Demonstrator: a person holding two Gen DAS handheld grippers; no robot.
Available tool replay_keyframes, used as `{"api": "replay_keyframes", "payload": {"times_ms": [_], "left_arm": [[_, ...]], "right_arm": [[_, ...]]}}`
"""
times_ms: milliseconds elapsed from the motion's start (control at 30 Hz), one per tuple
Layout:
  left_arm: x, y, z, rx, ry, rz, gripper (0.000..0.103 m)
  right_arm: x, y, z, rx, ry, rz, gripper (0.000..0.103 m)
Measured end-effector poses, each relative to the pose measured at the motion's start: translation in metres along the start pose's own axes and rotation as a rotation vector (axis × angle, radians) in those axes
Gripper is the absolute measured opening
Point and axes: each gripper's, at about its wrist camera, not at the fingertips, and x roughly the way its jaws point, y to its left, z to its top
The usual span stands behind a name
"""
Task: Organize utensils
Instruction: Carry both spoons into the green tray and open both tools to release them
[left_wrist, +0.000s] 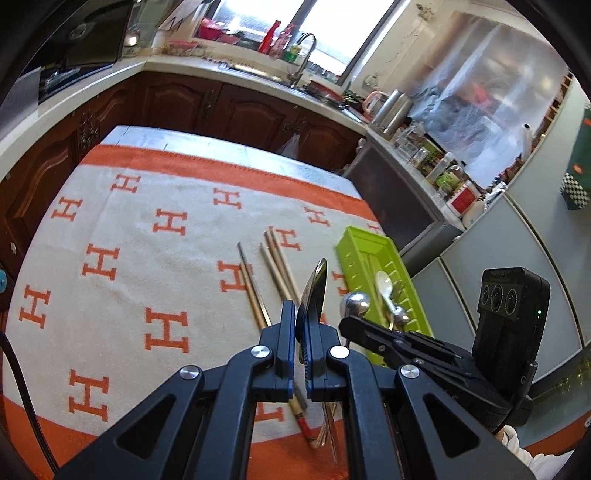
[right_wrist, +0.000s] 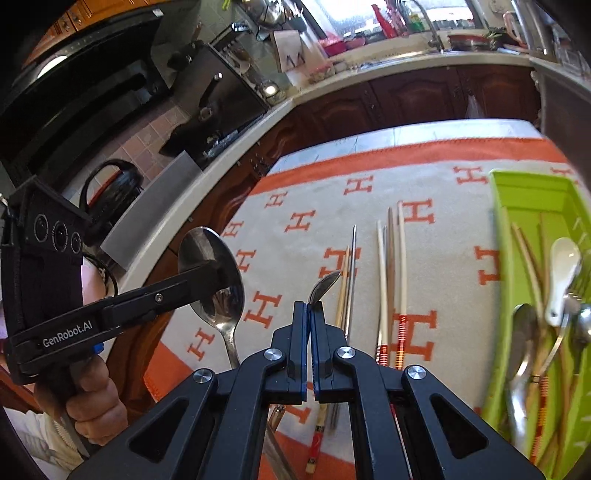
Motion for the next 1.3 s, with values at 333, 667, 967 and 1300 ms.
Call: {"api": "replay_keyframes", "payload": {"times_ms": [333, 667, 967, 1300], "left_arm": [[-0.007, -0.079, 0.029, 0.130, -0.034, -0.111, 0.002], [0.098, -0.150, 0.039, 0.249, 0.109, -0.121, 0.002], [0.194, -0.154, 0.040, 0.243, 0.233, -0.030, 0.002], [0.205, -0.138, 0.047, 0.175, 0.254, 0.028, 0.019]], "right_arm": [[-0.118, -0.041, 0.007, -0.005, -0.181, -0.233, 0.002], [-0.129, -0.113, -0.007, 0.001, -0.129, -0.423, 0.002], [-0.060, -0.157, -0.002, 0.023, 0.003, -0.447, 0.004], [-0.055, -0.183, 0.012, 0.145, -0.053, -0.426, 0.011]]}}
